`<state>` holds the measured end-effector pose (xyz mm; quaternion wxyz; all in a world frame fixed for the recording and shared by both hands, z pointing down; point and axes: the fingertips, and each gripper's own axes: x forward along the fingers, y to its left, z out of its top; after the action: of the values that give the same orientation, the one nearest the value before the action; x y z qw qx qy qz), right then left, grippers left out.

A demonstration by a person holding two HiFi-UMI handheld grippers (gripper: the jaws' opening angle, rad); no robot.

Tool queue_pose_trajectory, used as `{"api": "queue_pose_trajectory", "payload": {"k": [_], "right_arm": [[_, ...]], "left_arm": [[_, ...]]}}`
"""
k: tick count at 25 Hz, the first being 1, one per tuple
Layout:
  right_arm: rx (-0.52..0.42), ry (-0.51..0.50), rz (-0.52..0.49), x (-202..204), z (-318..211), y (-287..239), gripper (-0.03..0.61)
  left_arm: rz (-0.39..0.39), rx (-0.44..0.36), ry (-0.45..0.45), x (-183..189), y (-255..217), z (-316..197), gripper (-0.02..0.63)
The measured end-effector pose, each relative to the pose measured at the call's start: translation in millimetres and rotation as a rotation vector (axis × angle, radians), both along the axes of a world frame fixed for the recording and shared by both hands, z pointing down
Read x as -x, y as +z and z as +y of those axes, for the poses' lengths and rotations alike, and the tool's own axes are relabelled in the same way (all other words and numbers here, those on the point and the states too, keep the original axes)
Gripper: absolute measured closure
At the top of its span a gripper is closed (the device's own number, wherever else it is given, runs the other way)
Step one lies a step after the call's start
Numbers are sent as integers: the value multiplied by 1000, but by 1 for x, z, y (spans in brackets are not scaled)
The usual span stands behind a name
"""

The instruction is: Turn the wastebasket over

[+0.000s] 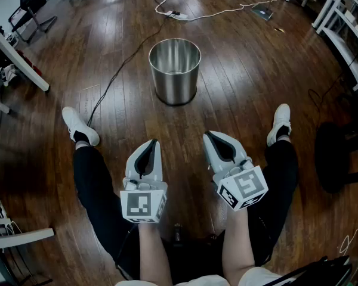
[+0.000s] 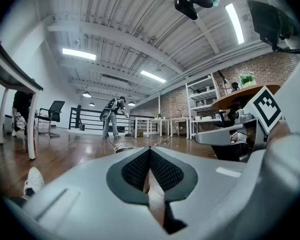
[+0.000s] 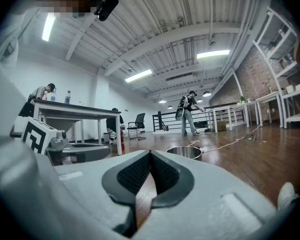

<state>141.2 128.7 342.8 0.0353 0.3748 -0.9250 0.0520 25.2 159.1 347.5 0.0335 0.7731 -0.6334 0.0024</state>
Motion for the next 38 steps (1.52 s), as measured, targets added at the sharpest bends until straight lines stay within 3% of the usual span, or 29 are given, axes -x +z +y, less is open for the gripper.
{"api": "queue_pose_trajectory", "payload": {"k": [13, 18, 24, 32, 38], "right_arm": [[-43, 21, -37, -4, -130, -35, 586], [-44, 79, -81, -6, -177, -46, 586], [-75, 77, -99, 28, -212, -65, 586], [-175, 69, -71, 64, -252, -131, 586], [-156, 36, 28, 114, -278, -117, 586]], "left_arm": [[-53, -51, 45, 4, -33, -145, 597], [-83, -70, 88, 9, -47, -186, 597], [-116, -98, 96, 46, -64, -220, 597], [-136, -212, 166, 81, -130, -274, 597], [-94, -193, 182, 110, -114, -307, 597]]}}
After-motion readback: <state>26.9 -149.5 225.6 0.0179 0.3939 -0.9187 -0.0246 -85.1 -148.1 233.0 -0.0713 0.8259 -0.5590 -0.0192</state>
